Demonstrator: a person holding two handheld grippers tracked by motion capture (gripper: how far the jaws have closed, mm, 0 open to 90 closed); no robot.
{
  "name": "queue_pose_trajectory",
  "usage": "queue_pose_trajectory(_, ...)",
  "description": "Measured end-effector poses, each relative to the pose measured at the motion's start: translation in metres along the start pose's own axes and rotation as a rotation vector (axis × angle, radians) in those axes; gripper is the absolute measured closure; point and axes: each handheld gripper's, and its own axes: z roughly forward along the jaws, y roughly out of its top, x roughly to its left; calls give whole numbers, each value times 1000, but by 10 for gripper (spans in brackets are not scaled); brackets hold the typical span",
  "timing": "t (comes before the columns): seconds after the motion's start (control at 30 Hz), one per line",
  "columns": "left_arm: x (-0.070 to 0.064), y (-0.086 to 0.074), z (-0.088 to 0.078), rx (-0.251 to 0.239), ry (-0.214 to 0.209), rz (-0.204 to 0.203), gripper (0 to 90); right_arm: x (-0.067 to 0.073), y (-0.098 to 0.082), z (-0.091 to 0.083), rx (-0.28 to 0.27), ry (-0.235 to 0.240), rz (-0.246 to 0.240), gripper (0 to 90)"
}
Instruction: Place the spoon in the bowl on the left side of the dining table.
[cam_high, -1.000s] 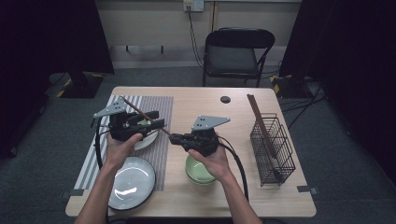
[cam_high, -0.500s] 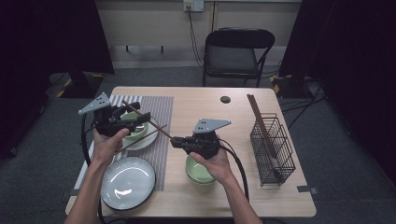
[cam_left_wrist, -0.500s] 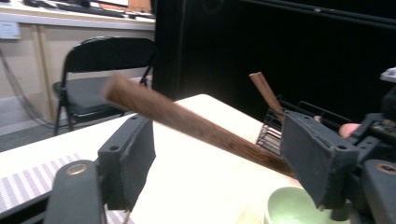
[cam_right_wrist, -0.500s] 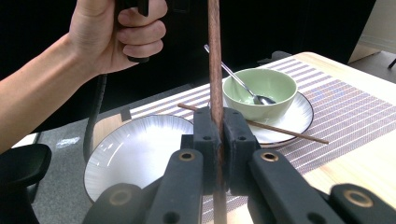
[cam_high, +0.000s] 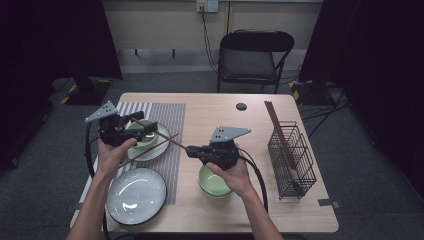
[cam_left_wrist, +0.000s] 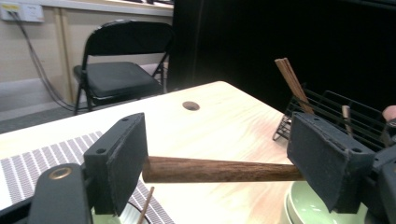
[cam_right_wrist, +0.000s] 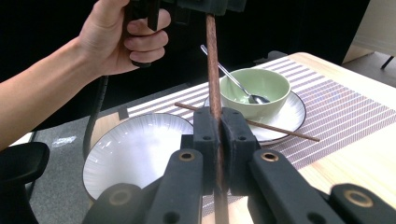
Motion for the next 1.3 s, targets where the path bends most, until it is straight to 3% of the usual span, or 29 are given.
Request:
queue_pose_trajectory(0.1, 0, -2, 0, 19, 8, 24, 202, 0, -2, 0, 5, 4, 2, 856)
queue_pose_trajectory(0.47, 4, -14, 6, 65, 27, 38, 241, -3, 4, -6, -5, 6, 7, 862)
queue_pose_trajectory(0.53, 4, -16, 8, 64, 19, 23, 244, -3, 4, -7, 2, 5, 9, 862)
queue_pose_trajectory(0.83, 3, -20, 13, 95, 12, 36, 248, -6, 7, -9, 27, 6, 24, 862)
queue_pose_trajectory(1.03, -3, -19, 13, 76, -17, 46, 252, -11, 4, -8, 51, -15, 46, 862)
queue_pose_trajectory(1.07, -7, -18, 13, 80, -42, 79, 258, -14, 4, -8, 52, -32, 59, 862)
queue_pose_trajectory(1.17, -12, -18, 16, 80, -87, 95, 264, -16, 4, -9, 48, -42, 70, 862)
queue_pose_trajectory(1.3, -17, -20, 24, 118, -98, 150, 275, -16, 6, -11, 45, -42, 69, 862)
